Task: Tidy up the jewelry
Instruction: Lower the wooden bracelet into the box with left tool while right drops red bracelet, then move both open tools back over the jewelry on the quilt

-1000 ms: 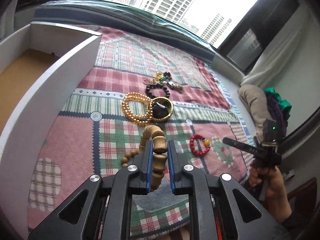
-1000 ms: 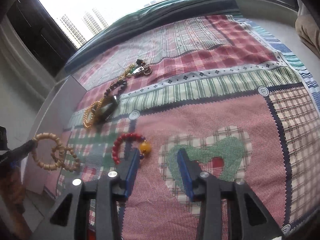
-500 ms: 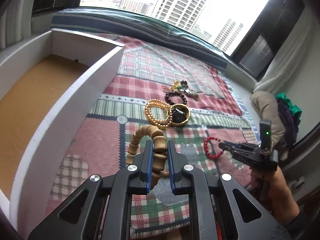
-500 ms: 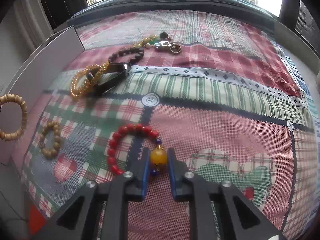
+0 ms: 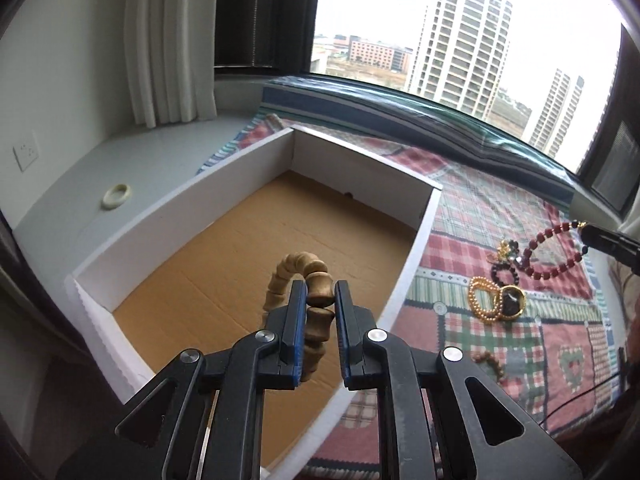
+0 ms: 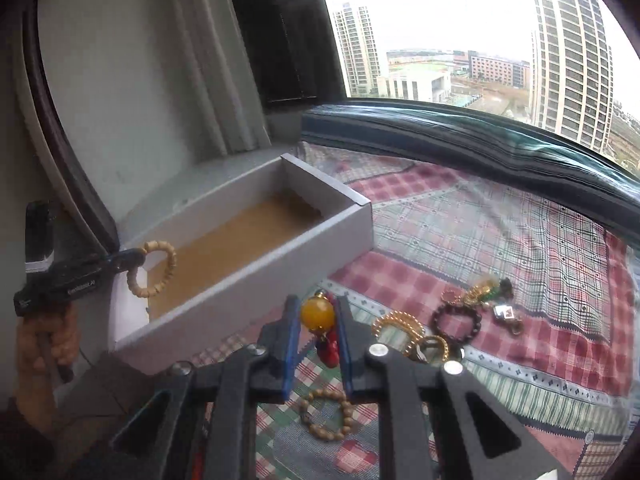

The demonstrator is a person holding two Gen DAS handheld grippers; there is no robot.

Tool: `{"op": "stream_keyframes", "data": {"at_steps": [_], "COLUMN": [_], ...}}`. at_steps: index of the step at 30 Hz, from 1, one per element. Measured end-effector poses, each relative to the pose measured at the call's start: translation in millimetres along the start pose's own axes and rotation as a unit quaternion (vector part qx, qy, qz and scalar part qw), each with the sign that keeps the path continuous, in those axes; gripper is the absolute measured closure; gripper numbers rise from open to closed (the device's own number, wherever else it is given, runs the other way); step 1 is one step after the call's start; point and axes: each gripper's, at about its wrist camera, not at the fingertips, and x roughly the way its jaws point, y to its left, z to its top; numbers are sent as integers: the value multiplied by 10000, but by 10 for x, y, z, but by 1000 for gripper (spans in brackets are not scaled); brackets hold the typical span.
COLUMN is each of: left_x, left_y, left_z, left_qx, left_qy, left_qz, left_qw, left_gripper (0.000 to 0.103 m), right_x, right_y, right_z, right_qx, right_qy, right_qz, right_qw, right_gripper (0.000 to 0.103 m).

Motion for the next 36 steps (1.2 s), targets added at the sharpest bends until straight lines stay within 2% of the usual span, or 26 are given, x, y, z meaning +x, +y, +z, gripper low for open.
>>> {"op": "stream_keyframes", "data": {"at_steps": [2,6,8,12,14,15,16,18,21,25,26,27,29,32,36], "left_x": [149,436,549,677,702,697,689,660,711,703,719,726,745,733,687], "left_y": [188,412,474,547,548,549,560,524,379,212,196,199,245,265,176], "left_z": [-2,-117,-193,-331,-391,-408,-437,-509,-629,-669,-689,-711,-730,-744,-795], "left_qx": [-168,-389,-458,-477,-463,-463,-472,-448,-167,195,180,80,-109,-115,-115], "left_qy": [157,546,718,950,1045,1083,1090,1083,1279,1294,1373,1412,1488,1483,1487], "left_qz": [267,582,646,788,801,799,804,786,567,649,597,541,453,502,440], "left_qw": [9994,9961,9943,9912,9902,9898,9897,9900,9900,9893,9886,9885,9878,9876,9878], "left_gripper": [90,90,91,89,82,63,44,37,37,37,36,36,36,37,38], "right_x": [221,857,1261,1890,2097,2172,2218,2278,2330,2484,2529,2502,2485,2446,2336], "right_y": [250,673,853,1087,1138,1146,1127,1113,1156,1201,1165,1146,1103,1034,989], "right_z": [247,593,661,593,515,487,462,408,285,129,88,75,57,51,-27], "right_qx": [-175,-265,-301,-458,-600,-630,-646,-693,-1011,-1632,-1661,-1686,-1566,-1304,-1277], "right_qy": [-80,126,394,837,1075,1139,1161,1236,1340,1520,1601,1464,1491,1524,1489], "right_qz": [254,826,1051,1034,952,866,778,682,627,189,76,140,184,215,188], "right_qw": [9995,9961,9932,9901,9878,9877,9881,9876,9838,9746,9730,9746,9762,9794,9804], "right_gripper": [86,85,85,85,84,84,84,84,84,84,85,84,84,85,86]}}
